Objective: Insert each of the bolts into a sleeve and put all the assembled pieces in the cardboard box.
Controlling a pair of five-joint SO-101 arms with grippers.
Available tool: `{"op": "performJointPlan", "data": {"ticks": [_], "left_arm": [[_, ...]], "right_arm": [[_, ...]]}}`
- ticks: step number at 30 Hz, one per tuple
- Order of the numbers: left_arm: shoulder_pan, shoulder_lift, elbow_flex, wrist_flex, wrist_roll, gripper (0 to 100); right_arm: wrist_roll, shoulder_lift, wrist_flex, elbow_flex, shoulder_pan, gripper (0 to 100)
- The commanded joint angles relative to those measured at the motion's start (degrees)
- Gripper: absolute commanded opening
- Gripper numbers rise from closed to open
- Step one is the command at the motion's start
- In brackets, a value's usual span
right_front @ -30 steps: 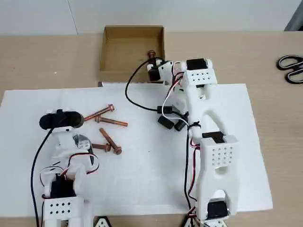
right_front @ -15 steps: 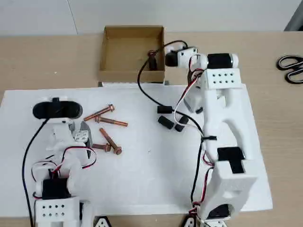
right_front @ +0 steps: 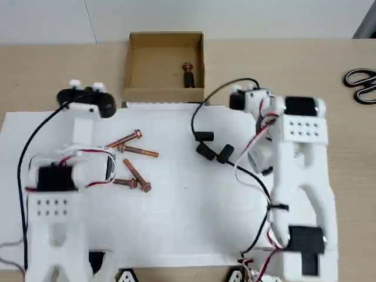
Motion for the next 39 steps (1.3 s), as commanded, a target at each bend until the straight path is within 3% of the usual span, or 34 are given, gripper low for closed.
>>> {"op": "performJointPlan", "data": {"ticks": [1,4,10,17,28,34,39], "left_arm": [[0.35,5.80,-6.46,6.86,-7.21,8],[0.26,9.32,-7.08,10.29,-16.09,8],[0.26,11.25,-7.25,15.74,-41.41,8],[0.44,11.60,-7.16,14.68,-59.60,8],[2.81,11.87,-6.81,13.01,-72.00,11],[6.59,11.87,-6.37,12.75,-73.23,12],[8.00,11.87,-0.66,5.71,-74.02,12]], "right_arm": [[-0.44,-7.25,-1.01,5.45,2.86,0.6],[2.20,-11.21,-2.15,10.73,4.70,0.6],[4.75,-17.45,-4.79,19.25,8.04,0.6],[4.84,-20.35,-4.79,23.03,8.75,0.6],[4.75,-20.26,-4.79,23.03,8.57,0.6],[4.57,-20.18,-5.41,23.03,8.57,0.6],[4.48,-20.18,-5.58,23.12,8.57,0.6]]}}
